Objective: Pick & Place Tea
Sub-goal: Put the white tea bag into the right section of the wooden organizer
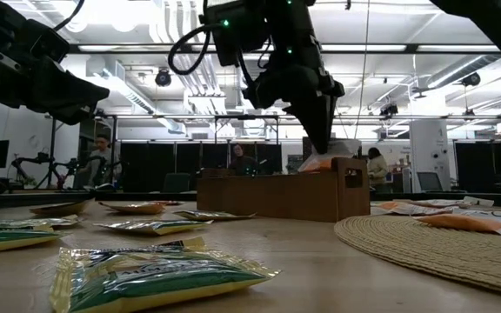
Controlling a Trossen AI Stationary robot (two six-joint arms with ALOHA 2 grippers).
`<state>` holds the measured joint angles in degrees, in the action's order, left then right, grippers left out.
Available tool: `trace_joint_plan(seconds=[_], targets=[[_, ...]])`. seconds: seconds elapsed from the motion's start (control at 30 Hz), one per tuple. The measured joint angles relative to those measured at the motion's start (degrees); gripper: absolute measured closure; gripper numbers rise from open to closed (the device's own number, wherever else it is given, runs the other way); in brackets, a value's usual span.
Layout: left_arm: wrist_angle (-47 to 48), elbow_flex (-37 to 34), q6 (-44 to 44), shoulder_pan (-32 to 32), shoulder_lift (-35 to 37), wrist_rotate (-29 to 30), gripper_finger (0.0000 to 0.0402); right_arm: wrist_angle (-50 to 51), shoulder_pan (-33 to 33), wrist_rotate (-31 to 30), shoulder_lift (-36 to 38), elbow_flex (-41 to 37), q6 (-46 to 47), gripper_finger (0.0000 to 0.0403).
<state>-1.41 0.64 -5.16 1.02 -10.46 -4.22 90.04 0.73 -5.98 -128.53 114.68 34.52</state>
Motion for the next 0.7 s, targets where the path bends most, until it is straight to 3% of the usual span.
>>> trace_joint_plan(seconds=[0.7], targets=[[0.0,0.0,0.0,0.0,0.0,0.0,0.0402,-0.3,0.0,1.2,0.0,-1.4,-2.0,0.0384]])
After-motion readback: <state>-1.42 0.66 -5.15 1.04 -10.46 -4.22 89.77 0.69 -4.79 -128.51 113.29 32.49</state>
